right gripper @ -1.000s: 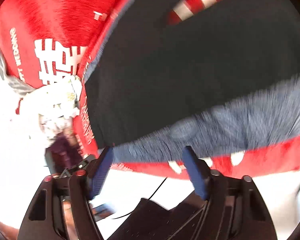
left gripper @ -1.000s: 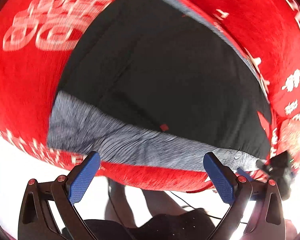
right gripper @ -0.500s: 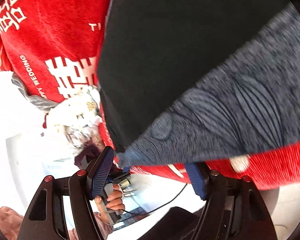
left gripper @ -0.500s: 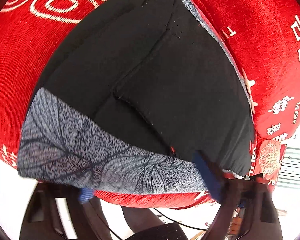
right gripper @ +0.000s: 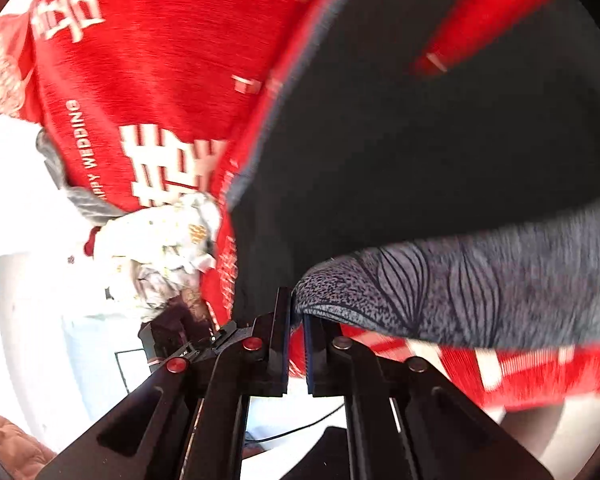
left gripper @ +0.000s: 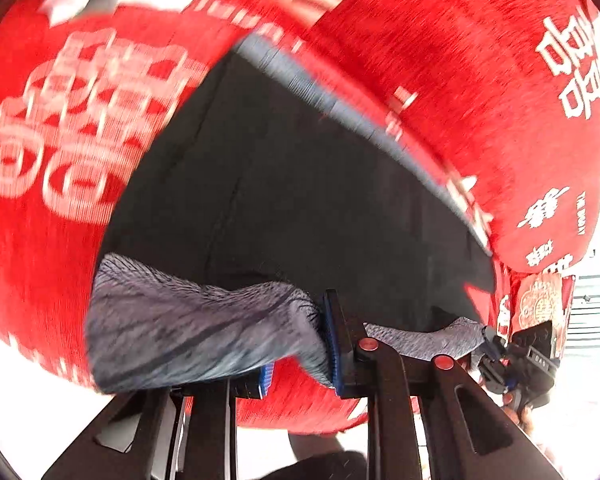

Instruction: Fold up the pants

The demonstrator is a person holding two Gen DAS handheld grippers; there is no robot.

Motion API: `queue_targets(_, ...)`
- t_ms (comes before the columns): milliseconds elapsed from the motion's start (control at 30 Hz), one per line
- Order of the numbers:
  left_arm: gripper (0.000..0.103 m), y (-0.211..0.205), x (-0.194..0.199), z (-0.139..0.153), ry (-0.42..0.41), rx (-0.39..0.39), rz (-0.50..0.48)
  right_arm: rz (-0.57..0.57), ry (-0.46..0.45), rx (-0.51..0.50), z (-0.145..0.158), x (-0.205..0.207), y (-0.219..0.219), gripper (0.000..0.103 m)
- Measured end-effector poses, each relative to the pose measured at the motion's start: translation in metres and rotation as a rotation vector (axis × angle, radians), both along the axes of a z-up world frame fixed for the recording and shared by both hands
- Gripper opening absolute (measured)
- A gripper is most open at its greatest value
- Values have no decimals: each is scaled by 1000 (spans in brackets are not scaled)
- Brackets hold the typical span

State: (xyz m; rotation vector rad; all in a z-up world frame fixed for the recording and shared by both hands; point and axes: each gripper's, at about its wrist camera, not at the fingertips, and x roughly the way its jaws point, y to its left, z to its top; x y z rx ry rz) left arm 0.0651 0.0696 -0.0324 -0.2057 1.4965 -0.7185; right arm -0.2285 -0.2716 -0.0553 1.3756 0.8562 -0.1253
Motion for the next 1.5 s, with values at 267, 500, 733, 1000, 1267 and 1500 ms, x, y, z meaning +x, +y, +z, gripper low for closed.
queue_targets(267, 61, -88, 96, 16, -259, 55, 74, 158, -23, -98, 20, 119, -91, 6)
queue_targets(500, 76, -121, 150, -54, -303, 303, 168, 201, 157, -127, -59, 197, -134, 8)
queue_targets(733, 76, -142, 106, -42, -348, 382, -23, 200, 175, -118, -52, 196, -129, 65)
queue_targets(1000, 76, -248, -26, 0, -269, 119, -500, -63, 223, -158, 23, -2, -130, 65)
queue_targets(1267, 76, -359, -159, -34, -96, 37, -750, -361, 416, -132, 18, -217, -123, 65)
queue_targets(1500, 76, -400, -198, -61, -12, 71, -775, -400, 326, 55, -31, -268, -117, 65)
